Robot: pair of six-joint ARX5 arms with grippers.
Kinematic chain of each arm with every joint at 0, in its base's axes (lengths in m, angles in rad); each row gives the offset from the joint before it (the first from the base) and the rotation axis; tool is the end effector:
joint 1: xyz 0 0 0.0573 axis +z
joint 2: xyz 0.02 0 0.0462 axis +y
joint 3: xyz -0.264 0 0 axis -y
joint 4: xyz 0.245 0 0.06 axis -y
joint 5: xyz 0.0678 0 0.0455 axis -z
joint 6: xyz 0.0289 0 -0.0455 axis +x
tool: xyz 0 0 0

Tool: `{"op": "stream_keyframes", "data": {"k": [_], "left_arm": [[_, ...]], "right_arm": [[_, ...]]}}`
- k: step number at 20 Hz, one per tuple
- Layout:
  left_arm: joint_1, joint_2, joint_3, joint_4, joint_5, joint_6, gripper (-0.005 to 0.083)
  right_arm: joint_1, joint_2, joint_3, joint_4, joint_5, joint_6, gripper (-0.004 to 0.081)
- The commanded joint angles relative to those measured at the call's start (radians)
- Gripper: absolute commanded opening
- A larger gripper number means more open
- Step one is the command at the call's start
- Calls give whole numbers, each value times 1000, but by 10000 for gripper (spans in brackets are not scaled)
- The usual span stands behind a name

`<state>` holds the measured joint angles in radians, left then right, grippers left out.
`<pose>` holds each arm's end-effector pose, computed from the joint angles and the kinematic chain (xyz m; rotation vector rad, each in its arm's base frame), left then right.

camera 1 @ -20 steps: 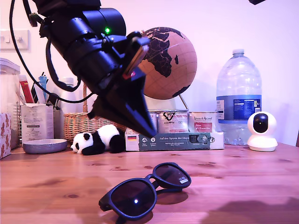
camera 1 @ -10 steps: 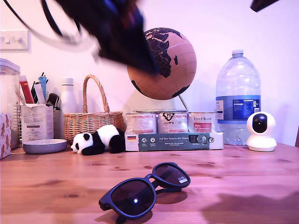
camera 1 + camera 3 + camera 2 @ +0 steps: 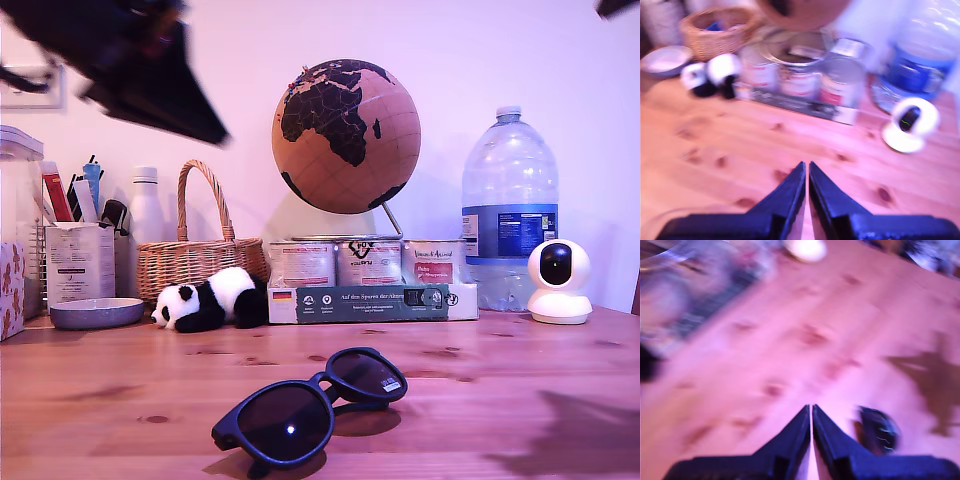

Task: Pick up the sunglasses and close them, then place them back on the table

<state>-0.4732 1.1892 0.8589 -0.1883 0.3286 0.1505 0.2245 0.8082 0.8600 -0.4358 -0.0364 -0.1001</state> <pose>0.2232 -0.1248 0.2786 0.1775 0.4714 -0.8222 0.1644 0.0386 0.3308 -0.1345 0.3703 0.2767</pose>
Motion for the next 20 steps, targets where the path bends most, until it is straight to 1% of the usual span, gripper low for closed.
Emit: {"op": "stream_keyframes", "data": {"k": [1, 3, 5, 6, 8, 10, 13, 16, 20], "left_arm": [[36, -66, -52, 53, -7, 6, -22], [100, -116, -106, 85, -15, 4, -22], [168, -161, -148, 93, -11, -1, -22], [198, -185, -167, 96, -4, -1, -22], [251, -241, -221, 147, 6, -5, -22], [285, -308, -285, 206, 6, -44, -22], [298, -420, -382, 275, 3, -75, -22], [298, -537, -472, 294, -2, -101, -22], [295, -700, -560, 290, -5, -144, -22]], "right_arm": [[-39, -30, -88, 71, 11, 31, -11], [-98, -68, -164, 134, 19, 58, -11], [-146, -96, -222, 177, 8, 59, -11], [-175, -111, -248, 201, -14, 71, -11], [-204, -145, -297, 271, -45, 104, -11], [-206, -193, -346, 327, -43, 97, -11], [-204, -263, -423, 342, -37, 76, -11], [-204, -352, -493, 341, -32, 74, -11], [-187, -448, -507, 306, -32, 70, -11]]}}
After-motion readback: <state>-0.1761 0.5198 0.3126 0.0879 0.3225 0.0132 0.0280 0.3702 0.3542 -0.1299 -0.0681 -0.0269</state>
